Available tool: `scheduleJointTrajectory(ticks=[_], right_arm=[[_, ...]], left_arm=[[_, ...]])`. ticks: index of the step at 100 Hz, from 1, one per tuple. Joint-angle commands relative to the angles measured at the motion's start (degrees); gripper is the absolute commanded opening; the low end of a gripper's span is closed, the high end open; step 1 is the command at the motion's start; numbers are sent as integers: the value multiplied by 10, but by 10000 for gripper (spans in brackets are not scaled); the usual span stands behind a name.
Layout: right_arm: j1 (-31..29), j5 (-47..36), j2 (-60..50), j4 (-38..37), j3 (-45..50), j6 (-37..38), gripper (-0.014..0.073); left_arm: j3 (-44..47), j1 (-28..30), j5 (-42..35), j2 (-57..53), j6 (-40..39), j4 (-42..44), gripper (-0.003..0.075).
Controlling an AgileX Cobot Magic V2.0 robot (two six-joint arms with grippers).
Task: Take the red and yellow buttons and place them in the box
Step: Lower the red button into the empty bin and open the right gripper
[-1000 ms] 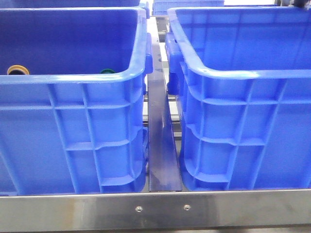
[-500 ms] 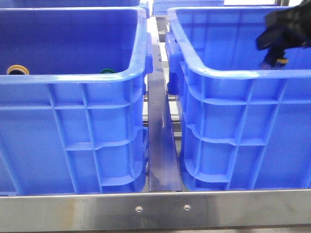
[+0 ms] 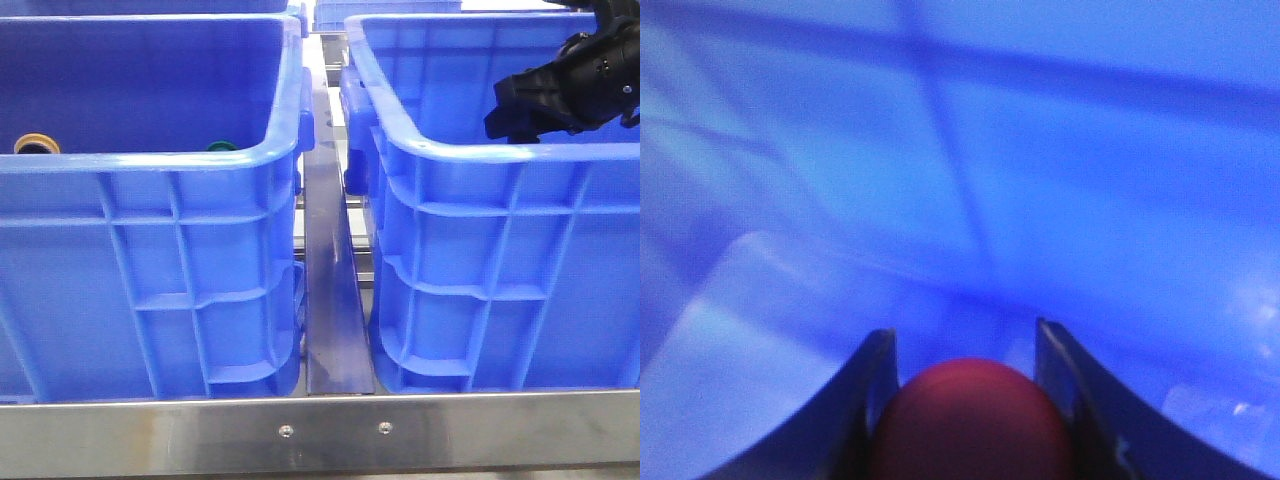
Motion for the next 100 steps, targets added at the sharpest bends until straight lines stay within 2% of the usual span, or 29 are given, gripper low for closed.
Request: scheduleJointTrajectory(ticks=[1,34,44,56,63,68,100], right_arm=[[0,21,-17,59,-19,-20,110],[1,16,6,59,-11,-19,126],[1,13,5,59,-11,-16,232],[1,13,-1,59,-11,-12,482],[1,13,-12,59,-10,-8,592],[1,12,-23,59,-10,-8,640],[1,-59,-144,59,24,2,653]], left_arm=[[-15,3,-38,-2,-6,5,-20],[-15,3,-38,-2,-6,5,-20],[-15,3,-38,-2,-6,5,-20],[-15,3,-38,-2,-6,5,-20],[-15,3,-38,-2,-6,5,-20],[-15,3,-38,-2,-6,5,-20],[-15,3,-38,-2,-6,5,-20]])
